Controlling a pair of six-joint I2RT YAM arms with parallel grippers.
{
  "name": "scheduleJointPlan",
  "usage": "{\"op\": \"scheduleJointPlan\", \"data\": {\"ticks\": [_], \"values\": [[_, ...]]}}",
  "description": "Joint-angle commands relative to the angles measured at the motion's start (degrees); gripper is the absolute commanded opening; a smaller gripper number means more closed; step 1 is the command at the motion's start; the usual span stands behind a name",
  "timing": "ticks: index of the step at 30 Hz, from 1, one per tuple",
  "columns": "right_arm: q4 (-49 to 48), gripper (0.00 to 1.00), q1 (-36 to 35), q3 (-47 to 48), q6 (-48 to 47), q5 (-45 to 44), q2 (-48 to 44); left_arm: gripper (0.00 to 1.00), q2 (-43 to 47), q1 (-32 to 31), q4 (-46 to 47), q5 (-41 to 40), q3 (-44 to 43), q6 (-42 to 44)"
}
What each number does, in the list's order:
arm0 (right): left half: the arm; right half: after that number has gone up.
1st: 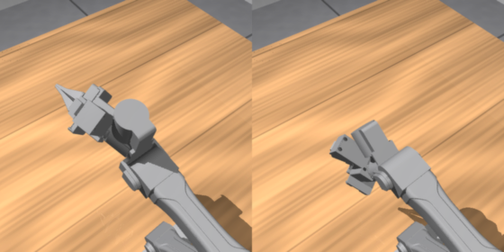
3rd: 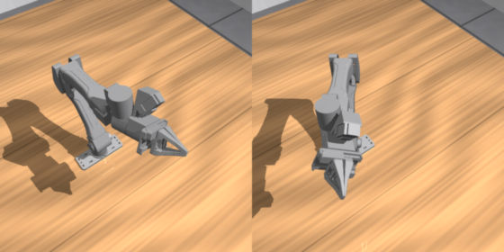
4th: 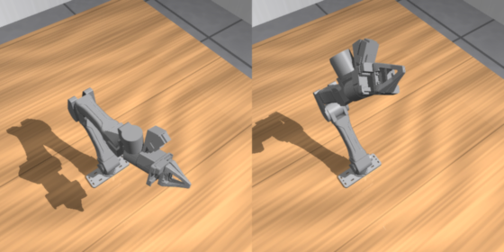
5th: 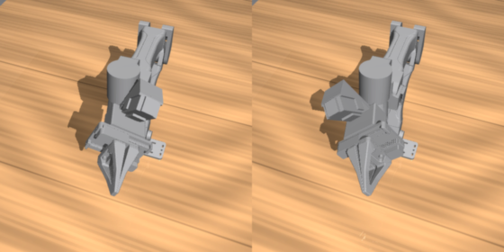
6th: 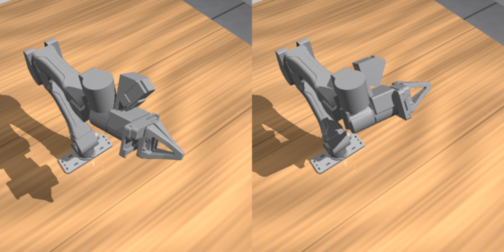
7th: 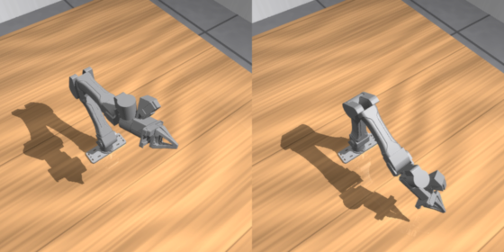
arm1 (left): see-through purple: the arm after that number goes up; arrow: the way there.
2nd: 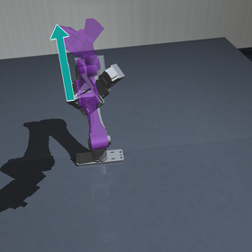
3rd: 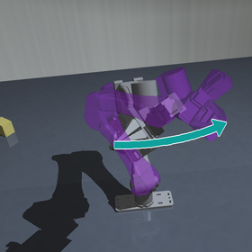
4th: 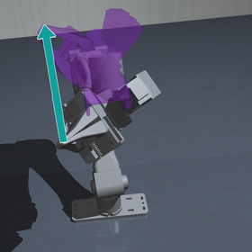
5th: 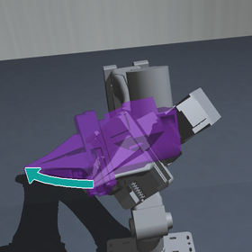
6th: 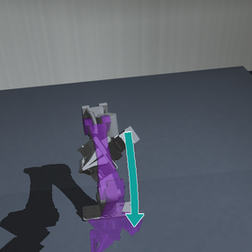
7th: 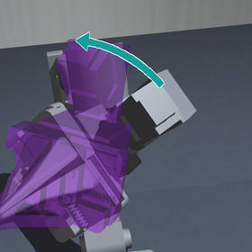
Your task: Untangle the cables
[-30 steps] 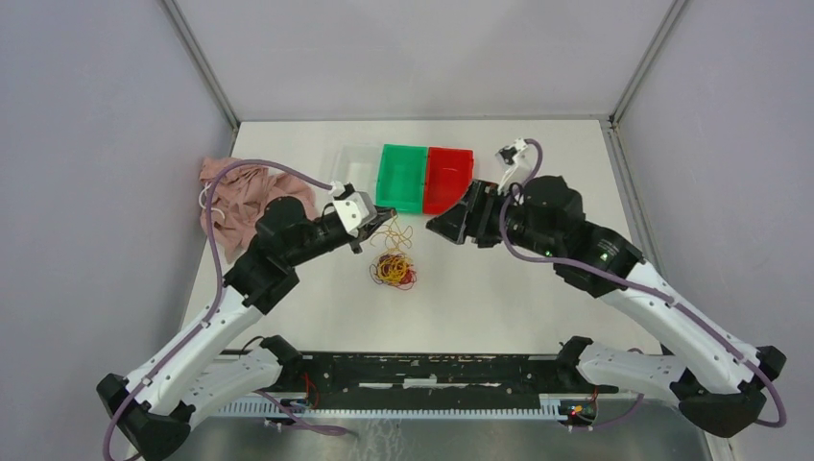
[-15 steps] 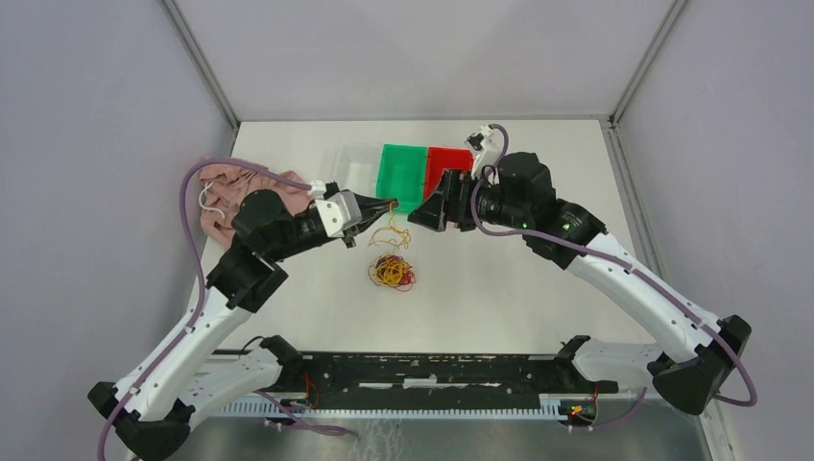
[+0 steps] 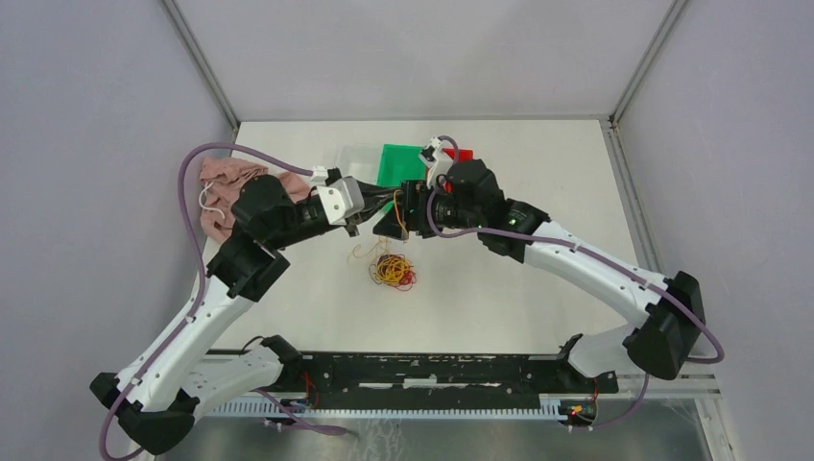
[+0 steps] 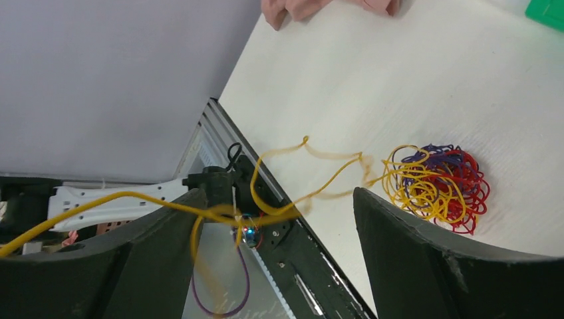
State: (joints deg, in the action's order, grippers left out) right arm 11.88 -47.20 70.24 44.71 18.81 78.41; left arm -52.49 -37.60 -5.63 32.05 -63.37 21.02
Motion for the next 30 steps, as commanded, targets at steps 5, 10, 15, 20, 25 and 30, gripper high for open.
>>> {"op": "scheduleJointPlan", "data": {"ticks": [5,10,15,20,25,30], "values": [[-4.1,0.82,-1.6,0.1,0.7,-9.5,5.3,0.08,-0.2,0.1,1.9,1.8,-7.7,-0.4],[-6.3,0.8,-2.4,-1.7,1.7,-12.6,7.8,0.07,-0.7,0.2,4.4,-0.2,-11.0,1.2],[-8.2,0.8,-3.3,-3.3,3.2,-16.0,10.4,0.07,-2.0,0.2,5.7,-1.4,-15.1,2.0],[-10.6,0.8,-3.9,-5.1,4.9,-15.6,13.6,0.07,-3.4,0.2,6.5,-2.4,-19.7,3.1],[-12.5,0.8,-4.9,-7.2,6.0,-15.6,16.3,0.07,-5.5,0.2,10.4,-5.7,-25.2,5.8],[-12.9,0.8,-5.9,-8.9,6.5,-16.4,18.9,0.07,-8.8,0.2,12.6,-7.7,-31.8,9.6]]}}
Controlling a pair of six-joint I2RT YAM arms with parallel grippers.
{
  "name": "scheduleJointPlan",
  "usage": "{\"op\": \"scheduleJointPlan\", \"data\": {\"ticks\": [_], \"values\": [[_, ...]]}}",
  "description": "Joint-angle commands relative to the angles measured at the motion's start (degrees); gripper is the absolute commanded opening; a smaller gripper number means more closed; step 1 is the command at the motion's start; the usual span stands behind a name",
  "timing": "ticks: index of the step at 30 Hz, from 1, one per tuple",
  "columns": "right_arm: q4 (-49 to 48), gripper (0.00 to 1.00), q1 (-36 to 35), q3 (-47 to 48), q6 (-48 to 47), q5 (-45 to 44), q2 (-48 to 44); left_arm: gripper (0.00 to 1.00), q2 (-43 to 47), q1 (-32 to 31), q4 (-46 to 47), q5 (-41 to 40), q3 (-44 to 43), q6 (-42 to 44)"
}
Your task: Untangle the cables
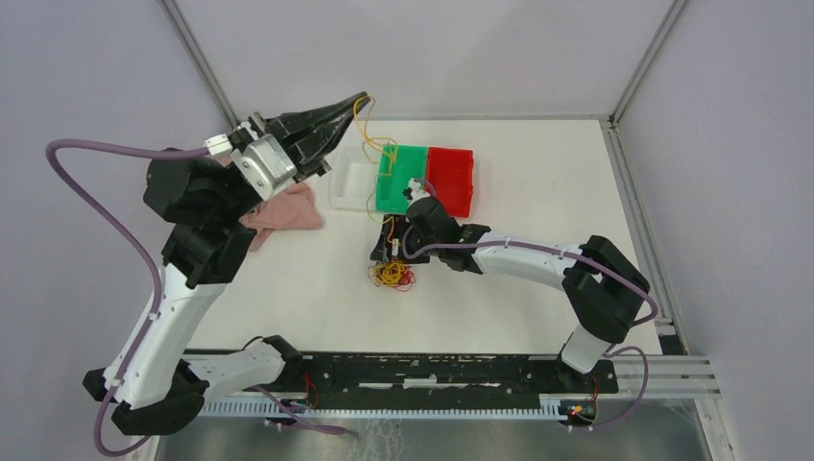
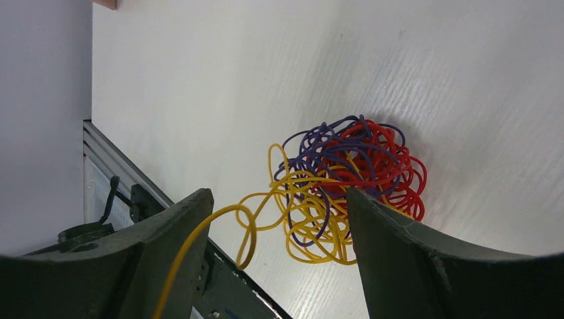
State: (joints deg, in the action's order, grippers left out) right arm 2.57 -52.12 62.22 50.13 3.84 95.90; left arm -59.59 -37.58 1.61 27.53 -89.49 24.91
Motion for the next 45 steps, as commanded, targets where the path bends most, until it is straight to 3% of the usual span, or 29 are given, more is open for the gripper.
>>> {"op": "scheduleJointPlan", "data": {"ticks": [1,10,15,20,26,34,38,45], "values": [[-3.6,0.8,-1.1,-1.1,1.2,-1.7,2.0,0.07,-2.2,0.1,6.2,-3.7,-6.5,6.8],[-2.7,0.77,-1.6,-3.2,2.2,-4.3,5.1,0.03,-6.9,0.2,19.7,-10.8,-14.1,16.7],[-2.0,0.78,-1.6,-3.9,1.9,-5.9,5.1,0.03,-12.0,0.1,24.0,-13.3,-23.3,21.3],[-0.3,0.81,-1.6,-4.1,1.3,-7.3,3.9,0.03,-17.0,0.1,24.3,-12.3,-33.9,24.1],[1.8,0.85,-1.6,-5.0,0.7,-9.8,1.4,0.03,-20.2,0.1,32.9,-11.2,-38.7,27.2],[3.7,0.91,-1.5,-6.3,0.7,-11.8,-1.2,0.03,-25.6,0.2,37.6,-9.9,-48.9,33.7],[5.1,0.93,-1.4,-7.5,0.8,-13.2,-1.7,0.03,-30.8,0.1,38.0,-4.7,-60.4,38.2],[11.9,0.95,2.3,-10.9,0.5,-19.1,-7.8,0.03,-25.9,0.1,39.1,-5.0,-54.6,39.1]]}}
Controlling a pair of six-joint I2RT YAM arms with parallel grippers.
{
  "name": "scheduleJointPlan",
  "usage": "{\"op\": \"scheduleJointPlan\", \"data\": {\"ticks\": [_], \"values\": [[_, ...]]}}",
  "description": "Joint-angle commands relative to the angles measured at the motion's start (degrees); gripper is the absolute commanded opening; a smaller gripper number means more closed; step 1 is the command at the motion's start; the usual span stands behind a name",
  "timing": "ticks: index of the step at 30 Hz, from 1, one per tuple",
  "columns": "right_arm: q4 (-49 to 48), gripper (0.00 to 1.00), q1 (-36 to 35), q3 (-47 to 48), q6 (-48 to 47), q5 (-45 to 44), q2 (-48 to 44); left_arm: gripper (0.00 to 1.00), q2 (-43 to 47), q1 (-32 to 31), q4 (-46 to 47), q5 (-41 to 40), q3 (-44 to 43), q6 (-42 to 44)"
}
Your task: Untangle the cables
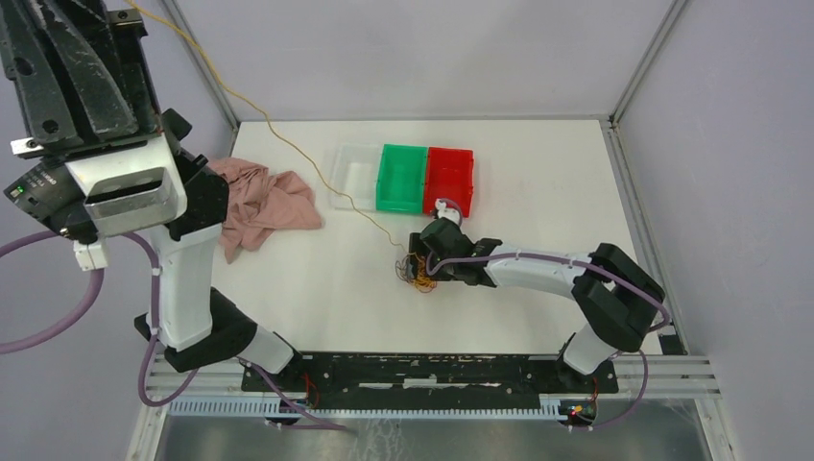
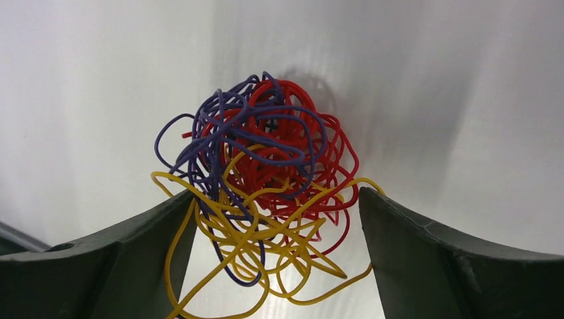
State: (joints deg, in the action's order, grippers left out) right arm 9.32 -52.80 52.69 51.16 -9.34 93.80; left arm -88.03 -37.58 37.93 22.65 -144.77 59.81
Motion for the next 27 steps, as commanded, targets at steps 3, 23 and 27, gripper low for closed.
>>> {"op": "scheduleJointPlan", "data": {"ticks": [3,23,27], "values": [[7.5,0.96,7.6,-4.5,0.0,-7.3,-10.0,0.03,0.6,0.1,1.6,-3.3,-4.3,2.8],[20.3,0.99,22.8,-10.6,2.6,-13.5,-17.6,0.03,4.0,0.1,1.4,-4.4,-3.9,6.1],[18.9,0.98,24.0,-9.4,0.9,-10.9,-23.3,0.03,7.3,0.1,-1.0,-8.1,2.3,4.9]]}}
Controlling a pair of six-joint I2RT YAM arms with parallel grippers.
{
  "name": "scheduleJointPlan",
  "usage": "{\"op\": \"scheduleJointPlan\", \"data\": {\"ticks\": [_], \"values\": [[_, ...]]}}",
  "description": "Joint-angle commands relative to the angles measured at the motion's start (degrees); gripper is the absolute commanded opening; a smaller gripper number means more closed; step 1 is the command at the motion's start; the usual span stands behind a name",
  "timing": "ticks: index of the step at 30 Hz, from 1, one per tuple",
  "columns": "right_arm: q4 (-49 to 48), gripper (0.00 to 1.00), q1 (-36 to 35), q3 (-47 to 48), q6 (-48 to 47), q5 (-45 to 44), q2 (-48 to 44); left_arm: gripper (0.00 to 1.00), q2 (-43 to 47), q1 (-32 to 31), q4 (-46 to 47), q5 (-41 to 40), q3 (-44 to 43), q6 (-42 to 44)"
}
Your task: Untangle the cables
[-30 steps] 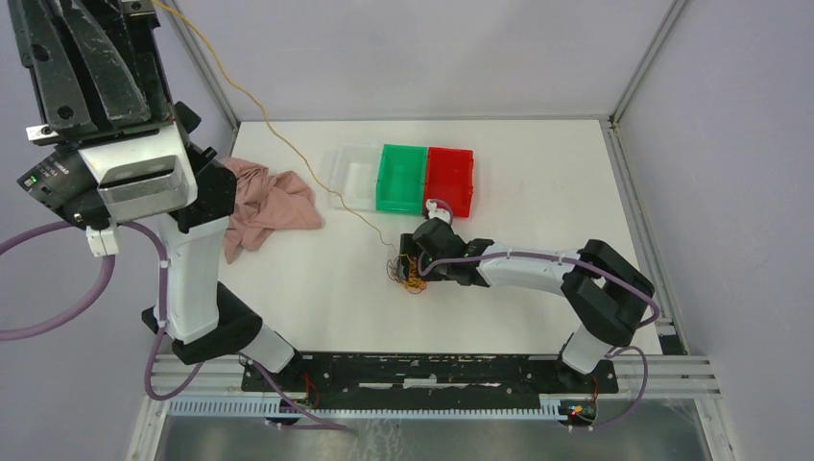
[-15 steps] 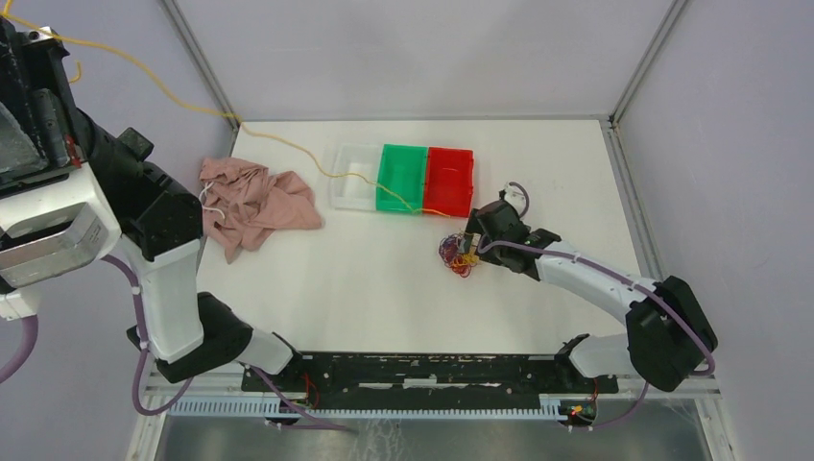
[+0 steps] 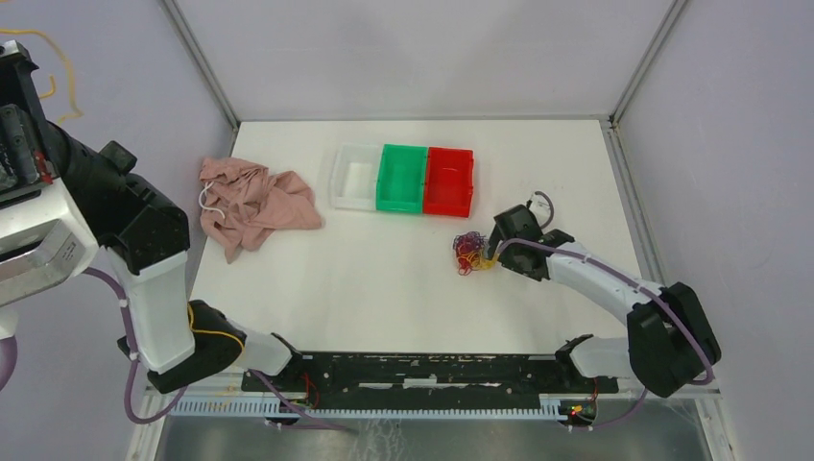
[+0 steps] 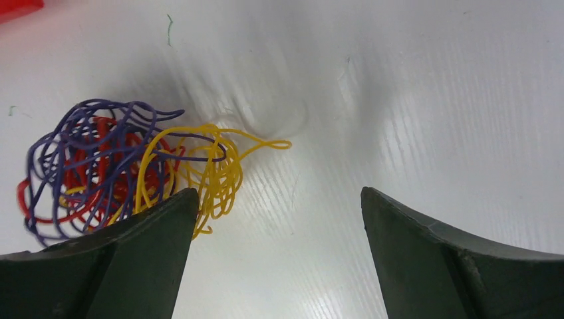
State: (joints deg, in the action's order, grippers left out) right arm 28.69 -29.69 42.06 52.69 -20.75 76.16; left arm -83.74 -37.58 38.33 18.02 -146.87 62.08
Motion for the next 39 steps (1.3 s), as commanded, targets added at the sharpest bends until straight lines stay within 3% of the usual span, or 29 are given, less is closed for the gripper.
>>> {"op": "scheduleJointPlan", "data": {"ticks": [1,7,13,20,30,39], "values": [[-0.4,0.98,0.9,2.4,-1.1,1.3,-6.8,0.04,4.5,0.1,-1.7,-4.1,8.2,2.5],[2.1,1.0,0.9,8.9,-3.2,6.6,-10.2,0.04,13.4,0.1,-5.3,-4.6,28.7,1.3],[2.3,1.0,0.9,13.1,-6.2,9.0,-12.1,0.05,15.8,0.1,-15.2,-6.9,35.6,2.5],[-0.1,0.97,0.9,21.7,-10.4,13.3,-4.4,0.05,14.1,0.1,-35.2,-12.1,38.8,10.5],[-2.0,0.95,0.9,31.3,-14.3,17.0,6.2,0.05,10.3,0.2,-32.3,-17.2,42.6,9.6],[-1.0,0.91,1.0,42.4,-15.9,19.3,18.9,0.04,0.8,0.8,-26.2,-18.6,31.9,7.8]]}}
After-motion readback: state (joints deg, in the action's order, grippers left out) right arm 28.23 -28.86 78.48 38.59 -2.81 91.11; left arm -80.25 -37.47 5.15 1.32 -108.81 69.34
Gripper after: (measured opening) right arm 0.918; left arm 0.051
